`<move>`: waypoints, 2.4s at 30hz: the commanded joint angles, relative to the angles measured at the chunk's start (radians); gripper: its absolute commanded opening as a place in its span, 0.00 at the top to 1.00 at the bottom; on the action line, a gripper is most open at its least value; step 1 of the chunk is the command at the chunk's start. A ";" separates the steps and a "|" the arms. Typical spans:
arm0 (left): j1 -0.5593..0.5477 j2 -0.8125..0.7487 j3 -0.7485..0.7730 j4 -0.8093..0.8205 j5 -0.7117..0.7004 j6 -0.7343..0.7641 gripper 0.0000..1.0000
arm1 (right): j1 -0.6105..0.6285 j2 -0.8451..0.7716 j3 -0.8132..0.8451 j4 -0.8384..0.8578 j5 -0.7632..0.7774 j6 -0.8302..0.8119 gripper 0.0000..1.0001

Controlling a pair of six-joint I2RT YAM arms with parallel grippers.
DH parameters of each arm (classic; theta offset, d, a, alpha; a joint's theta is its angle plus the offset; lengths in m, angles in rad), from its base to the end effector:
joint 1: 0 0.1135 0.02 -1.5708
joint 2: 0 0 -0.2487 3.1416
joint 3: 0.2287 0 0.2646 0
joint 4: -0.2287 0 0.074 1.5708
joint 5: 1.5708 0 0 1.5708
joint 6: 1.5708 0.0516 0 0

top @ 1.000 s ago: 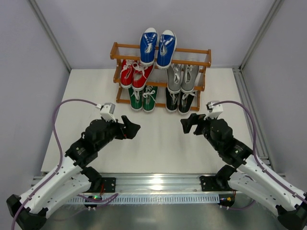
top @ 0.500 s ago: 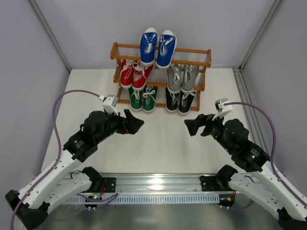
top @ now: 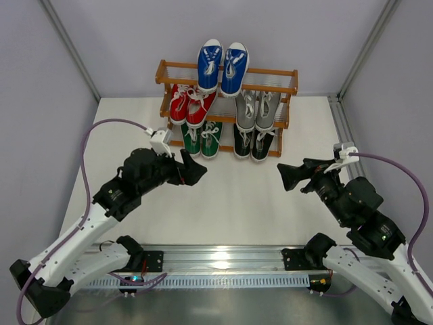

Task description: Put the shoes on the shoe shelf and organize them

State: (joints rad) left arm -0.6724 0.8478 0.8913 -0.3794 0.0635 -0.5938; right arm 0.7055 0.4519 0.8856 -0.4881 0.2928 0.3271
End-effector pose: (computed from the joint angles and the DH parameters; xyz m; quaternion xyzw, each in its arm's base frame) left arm 0.1770 -0.1451 0.3298 0.0504 0.8136 -0.3632 0.4512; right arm 0.1072 0.0717 0.3781 -0.0366 0.7244 0.2437 0.6439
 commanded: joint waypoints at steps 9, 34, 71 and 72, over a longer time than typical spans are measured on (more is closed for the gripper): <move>0.020 0.177 0.018 -0.056 -0.404 -0.014 0.00 | 0.000 0.077 -0.103 -0.064 0.406 0.081 0.00; 0.059 -0.266 -0.161 -0.044 -0.465 -0.081 0.01 | -0.813 0.982 -0.376 1.000 -0.860 0.596 0.96; 0.059 -0.311 -0.186 -0.079 -0.455 -0.087 0.00 | -0.837 1.492 0.202 0.760 -0.710 0.434 0.96; 0.059 -0.311 -0.184 -0.079 -0.455 -0.087 0.00 | -0.839 1.487 0.197 0.767 -0.721 0.437 0.96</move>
State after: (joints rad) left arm -0.6189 0.5503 0.7094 -0.4564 -0.3824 -0.6746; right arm -0.1307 1.9568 1.0428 0.2321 -0.3737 0.7650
